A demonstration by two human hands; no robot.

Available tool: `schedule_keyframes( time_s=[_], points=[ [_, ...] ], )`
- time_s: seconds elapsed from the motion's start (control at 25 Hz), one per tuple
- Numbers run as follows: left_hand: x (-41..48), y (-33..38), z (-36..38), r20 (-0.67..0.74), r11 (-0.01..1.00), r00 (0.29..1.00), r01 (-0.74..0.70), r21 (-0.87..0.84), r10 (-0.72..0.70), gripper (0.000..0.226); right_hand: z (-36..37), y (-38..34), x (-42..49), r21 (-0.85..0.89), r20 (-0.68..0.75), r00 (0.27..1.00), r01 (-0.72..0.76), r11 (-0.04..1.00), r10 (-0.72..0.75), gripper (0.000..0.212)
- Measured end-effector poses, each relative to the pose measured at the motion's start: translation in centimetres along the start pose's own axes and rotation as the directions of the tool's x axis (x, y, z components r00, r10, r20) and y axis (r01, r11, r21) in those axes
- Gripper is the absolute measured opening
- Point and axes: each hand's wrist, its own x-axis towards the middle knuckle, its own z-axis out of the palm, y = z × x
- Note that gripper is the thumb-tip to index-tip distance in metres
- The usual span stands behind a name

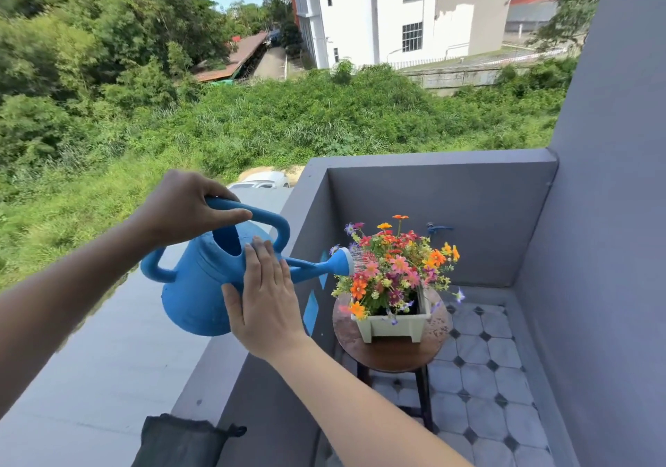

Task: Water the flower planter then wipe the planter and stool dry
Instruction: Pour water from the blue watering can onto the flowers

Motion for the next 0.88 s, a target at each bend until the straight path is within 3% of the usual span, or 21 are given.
schedule_keyframes(
  time_s=[0.28, 0.52, 0.76, 0.88],
  points=[
    [1.0, 1.4, -0.5, 0.121, 0.999, 0.992, -0.035, 0.009, 0.034, 0.023, 0.4, 0.0, -0.5, 0.034, -0.092, 0.996, -0.017, 0.999, 0.020, 0.078],
    [1.9, 2.1, 0.8, 0.118, 1.000, 0.993, -0.024, 0.016, 0.022, 0.026, -0.6, 2.2, 0.4, 0.081, -0.053, 0.998, -0.034, 0.996, 0.038, 0.077],
    [1.6, 2.3, -0.3, 0.220, 0.997, 0.975, -0.004, 0.072, -0.012, 0.026, 0.0, 0.6, -0.2, 0.123, 0.022, 0.999, -0.036, 0.992, 0.034, 0.065],
    [1.3, 3.0, 0.0, 0.253, 0.995, 0.967, -0.005, 0.096, -0.019, 0.026, -0.1, 0.5, -1.2, 0.122, 0.009, 1.000, -0.025, 0.992, 0.024, 0.069]
  ],
)
